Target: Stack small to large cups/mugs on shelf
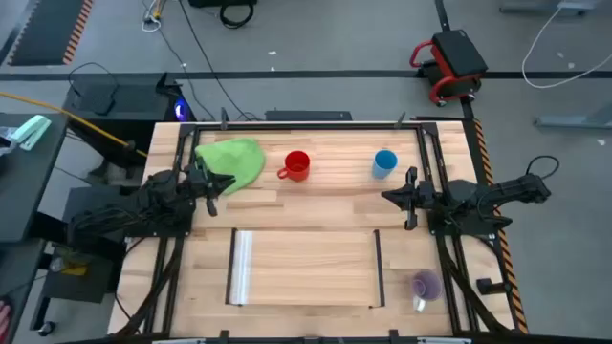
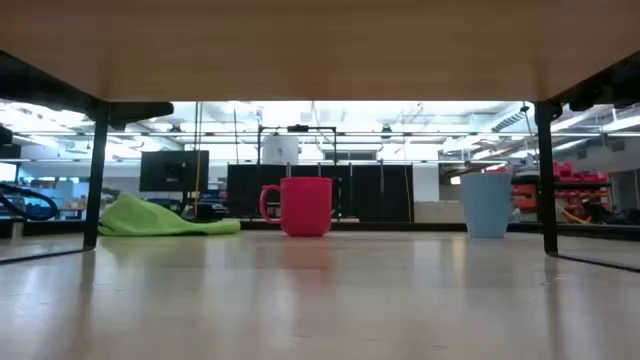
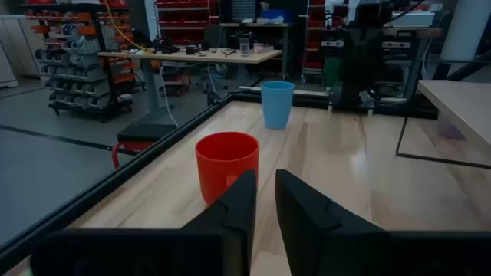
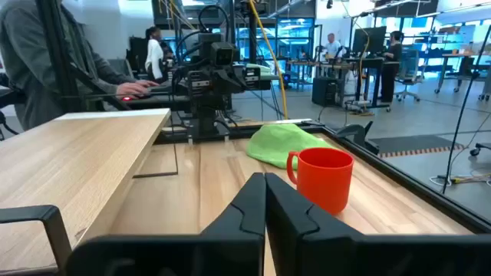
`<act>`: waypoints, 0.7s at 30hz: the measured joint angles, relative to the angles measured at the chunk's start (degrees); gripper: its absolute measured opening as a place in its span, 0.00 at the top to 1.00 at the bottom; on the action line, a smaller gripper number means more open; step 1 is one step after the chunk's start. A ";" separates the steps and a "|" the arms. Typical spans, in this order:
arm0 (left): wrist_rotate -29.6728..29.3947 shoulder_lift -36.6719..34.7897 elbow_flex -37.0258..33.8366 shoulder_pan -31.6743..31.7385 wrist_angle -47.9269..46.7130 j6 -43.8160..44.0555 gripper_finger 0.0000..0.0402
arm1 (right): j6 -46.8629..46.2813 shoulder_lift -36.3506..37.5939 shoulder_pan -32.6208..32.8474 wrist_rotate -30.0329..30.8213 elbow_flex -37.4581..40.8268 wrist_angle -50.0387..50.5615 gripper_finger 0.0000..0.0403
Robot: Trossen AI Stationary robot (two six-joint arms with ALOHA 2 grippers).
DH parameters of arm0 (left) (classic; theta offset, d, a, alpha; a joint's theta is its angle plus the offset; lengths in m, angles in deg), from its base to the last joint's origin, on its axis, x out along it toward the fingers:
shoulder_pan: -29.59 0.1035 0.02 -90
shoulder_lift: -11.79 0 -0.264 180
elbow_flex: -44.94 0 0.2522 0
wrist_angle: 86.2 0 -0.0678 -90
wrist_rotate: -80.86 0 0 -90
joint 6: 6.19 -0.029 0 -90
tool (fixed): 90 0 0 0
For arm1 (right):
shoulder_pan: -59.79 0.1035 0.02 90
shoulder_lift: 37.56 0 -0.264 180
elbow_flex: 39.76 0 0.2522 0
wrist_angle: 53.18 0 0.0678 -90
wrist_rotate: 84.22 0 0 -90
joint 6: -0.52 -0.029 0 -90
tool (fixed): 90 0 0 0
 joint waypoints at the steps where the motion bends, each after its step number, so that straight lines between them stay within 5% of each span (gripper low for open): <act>1: 0.01 0.02 0.00 0.01 0.00 0.00 0.85 | 0.00 0.01 0.01 0.00 -0.01 0.01 0.98; 21: 0.01 0.00 0.01 0.01 0.00 0.00 0.87 | 0.00 0.02 0.02 0.00 0.00 0.00 0.98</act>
